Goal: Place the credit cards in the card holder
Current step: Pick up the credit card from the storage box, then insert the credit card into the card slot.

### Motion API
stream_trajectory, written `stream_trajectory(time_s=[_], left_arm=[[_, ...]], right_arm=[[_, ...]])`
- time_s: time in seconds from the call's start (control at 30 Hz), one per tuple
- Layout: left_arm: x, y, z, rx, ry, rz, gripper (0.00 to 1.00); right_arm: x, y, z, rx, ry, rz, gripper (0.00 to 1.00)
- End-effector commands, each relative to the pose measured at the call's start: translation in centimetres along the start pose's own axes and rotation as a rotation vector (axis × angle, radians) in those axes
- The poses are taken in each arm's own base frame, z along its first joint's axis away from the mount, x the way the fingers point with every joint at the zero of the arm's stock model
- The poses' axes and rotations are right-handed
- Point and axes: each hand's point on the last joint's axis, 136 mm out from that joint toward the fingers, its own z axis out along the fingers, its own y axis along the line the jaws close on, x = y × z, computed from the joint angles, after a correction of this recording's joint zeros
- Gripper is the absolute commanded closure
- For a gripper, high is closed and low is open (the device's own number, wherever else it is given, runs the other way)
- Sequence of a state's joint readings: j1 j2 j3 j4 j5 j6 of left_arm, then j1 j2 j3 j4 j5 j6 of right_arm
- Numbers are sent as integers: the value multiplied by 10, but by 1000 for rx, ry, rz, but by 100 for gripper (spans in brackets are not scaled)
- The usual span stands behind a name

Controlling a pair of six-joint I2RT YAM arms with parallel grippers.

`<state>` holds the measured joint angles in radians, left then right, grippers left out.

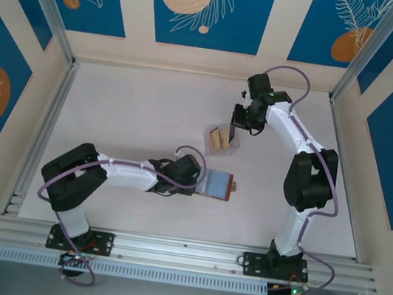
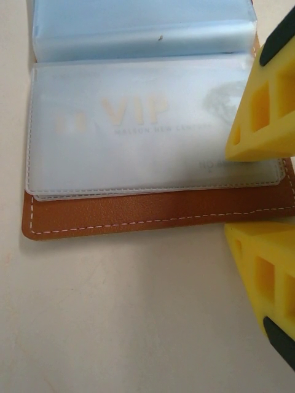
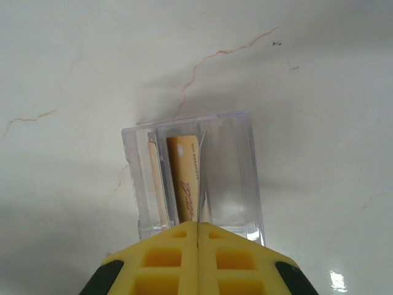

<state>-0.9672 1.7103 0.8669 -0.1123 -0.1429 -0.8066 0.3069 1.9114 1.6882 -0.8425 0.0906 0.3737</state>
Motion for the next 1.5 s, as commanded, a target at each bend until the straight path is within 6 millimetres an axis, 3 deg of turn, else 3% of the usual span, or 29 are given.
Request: stream_trajectory(time_s=[0.0, 0.43, 0.53, 0.8, 1.07, 1.23, 1.47], left_arm=[[44, 29, 13, -112, 148, 18, 70], [44, 28, 13, -111, 146, 19, 70], [44, 29, 13, -114, 145, 19, 70], [46, 31, 13, -110, 144, 24, 70], [49, 31, 14, -106, 151, 32, 70], [51, 33, 13, -108, 150, 37, 70], [51, 36, 8, -113, 143, 43, 70]], right_arm=[[0, 1, -17, -1, -26, 7, 100], [14, 15, -28, -59, -15, 5, 100], [29, 27, -36, -113, -6, -1, 100], [92, 47, -46, -216, 66, 0, 100], [152, 53, -19, -279, 165, 70, 100], [168, 45, 1, -265, 186, 117, 100], [182, 44, 14, -301, 225, 166, 100]])
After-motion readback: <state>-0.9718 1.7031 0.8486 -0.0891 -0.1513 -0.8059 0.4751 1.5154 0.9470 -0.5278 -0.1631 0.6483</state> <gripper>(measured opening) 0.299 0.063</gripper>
